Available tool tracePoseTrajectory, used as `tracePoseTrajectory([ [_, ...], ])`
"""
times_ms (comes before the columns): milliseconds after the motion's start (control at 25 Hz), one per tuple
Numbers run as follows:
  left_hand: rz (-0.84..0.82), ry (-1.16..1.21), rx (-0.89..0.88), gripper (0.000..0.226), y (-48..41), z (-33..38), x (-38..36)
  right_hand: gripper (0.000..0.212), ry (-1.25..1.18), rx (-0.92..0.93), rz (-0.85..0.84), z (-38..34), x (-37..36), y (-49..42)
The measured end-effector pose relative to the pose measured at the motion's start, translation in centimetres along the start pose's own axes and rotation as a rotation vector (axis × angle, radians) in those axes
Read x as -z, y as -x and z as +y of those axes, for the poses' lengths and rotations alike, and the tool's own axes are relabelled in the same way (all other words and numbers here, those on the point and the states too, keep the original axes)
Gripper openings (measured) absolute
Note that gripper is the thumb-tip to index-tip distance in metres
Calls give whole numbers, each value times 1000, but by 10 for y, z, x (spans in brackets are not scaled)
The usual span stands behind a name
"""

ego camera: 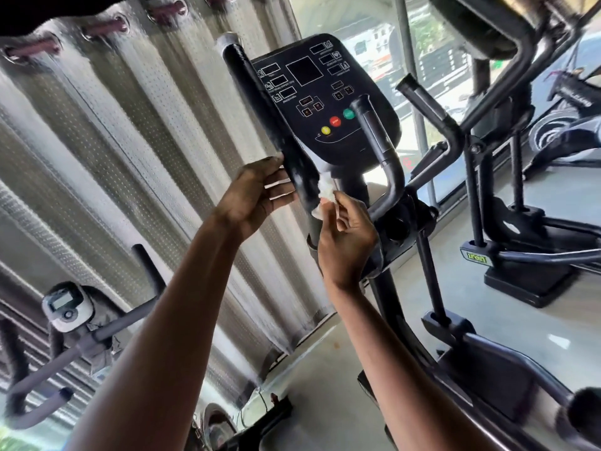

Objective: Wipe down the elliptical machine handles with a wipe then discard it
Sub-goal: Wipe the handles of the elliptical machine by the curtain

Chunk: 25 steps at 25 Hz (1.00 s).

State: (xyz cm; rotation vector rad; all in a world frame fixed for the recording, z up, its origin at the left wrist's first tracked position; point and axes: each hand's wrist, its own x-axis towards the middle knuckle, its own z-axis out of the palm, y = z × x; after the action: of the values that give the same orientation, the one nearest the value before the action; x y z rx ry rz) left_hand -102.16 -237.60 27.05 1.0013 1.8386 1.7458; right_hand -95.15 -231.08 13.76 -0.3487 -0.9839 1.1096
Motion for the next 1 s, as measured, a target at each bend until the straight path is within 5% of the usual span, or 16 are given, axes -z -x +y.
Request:
tracePoseTrajectory([
  [200, -17, 104, 13, 27, 0, -5, 1, 19, 163, 228, -117, -3, 11, -4],
  [560, 20, 270, 15, 53, -3, -73, 7, 18, 847, 1016, -650, -45, 9, -42],
  [680, 23, 251, 12, 54, -3, -97, 6, 7, 1055, 1090, -883, -61, 5, -46],
  [1000, -46, 490, 11, 77, 12, -105, 2, 5, 1418, 1098, -1061, -84, -19, -23],
])
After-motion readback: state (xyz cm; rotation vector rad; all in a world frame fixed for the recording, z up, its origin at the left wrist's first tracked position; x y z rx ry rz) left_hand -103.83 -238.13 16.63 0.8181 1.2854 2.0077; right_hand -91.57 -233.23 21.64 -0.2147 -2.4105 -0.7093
